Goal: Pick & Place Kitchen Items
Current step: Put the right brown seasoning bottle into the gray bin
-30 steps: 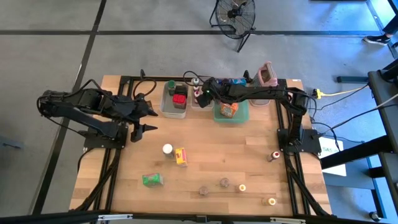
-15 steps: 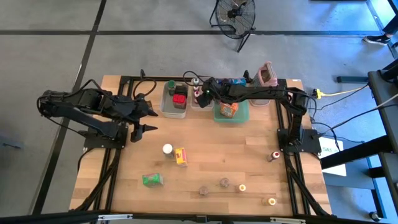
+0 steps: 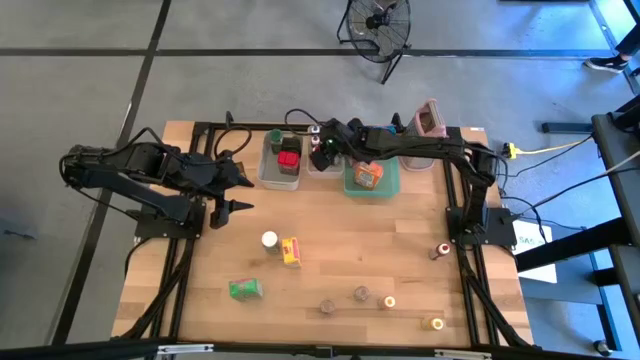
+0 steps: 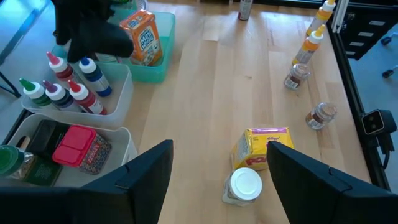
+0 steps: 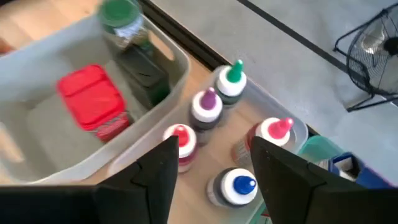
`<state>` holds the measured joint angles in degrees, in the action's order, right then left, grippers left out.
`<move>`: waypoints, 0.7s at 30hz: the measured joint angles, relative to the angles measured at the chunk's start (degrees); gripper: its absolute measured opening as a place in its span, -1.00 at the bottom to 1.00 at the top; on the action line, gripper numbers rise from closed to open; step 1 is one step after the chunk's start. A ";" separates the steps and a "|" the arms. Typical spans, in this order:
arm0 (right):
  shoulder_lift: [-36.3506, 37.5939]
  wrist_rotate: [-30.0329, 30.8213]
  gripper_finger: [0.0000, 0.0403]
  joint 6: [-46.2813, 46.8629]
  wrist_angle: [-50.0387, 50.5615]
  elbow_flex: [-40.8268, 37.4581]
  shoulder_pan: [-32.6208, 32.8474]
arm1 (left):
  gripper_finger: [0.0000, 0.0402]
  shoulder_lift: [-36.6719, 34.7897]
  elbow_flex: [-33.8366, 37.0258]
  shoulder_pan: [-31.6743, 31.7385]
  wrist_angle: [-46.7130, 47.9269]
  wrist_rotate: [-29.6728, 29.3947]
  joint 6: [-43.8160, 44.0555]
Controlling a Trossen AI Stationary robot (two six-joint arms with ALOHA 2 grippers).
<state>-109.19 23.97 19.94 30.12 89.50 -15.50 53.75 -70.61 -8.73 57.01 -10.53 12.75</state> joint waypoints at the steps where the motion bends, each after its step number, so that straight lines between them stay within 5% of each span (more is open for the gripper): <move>1: 0.00 0.00 0.00 -0.46 1.81 1.67 0.49 | 0.27 -0.02 -0.02 0.00 0.00 -0.06 0.00; 11: 0.04 -5.44 0.00 -4.71 17.81 16.94 7.08 | 0.27 0.03 -0.02 -0.02 -0.02 -1.98 -0.68; 21: 0.11 -10.26 0.00 -3.87 52.98 30.25 14.84 | 0.27 0.04 -0.02 -0.02 -0.62 -2.03 -0.94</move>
<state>-109.07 13.71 16.07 83.10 119.75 -0.66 53.79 -70.63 -8.75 56.40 -12.56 11.81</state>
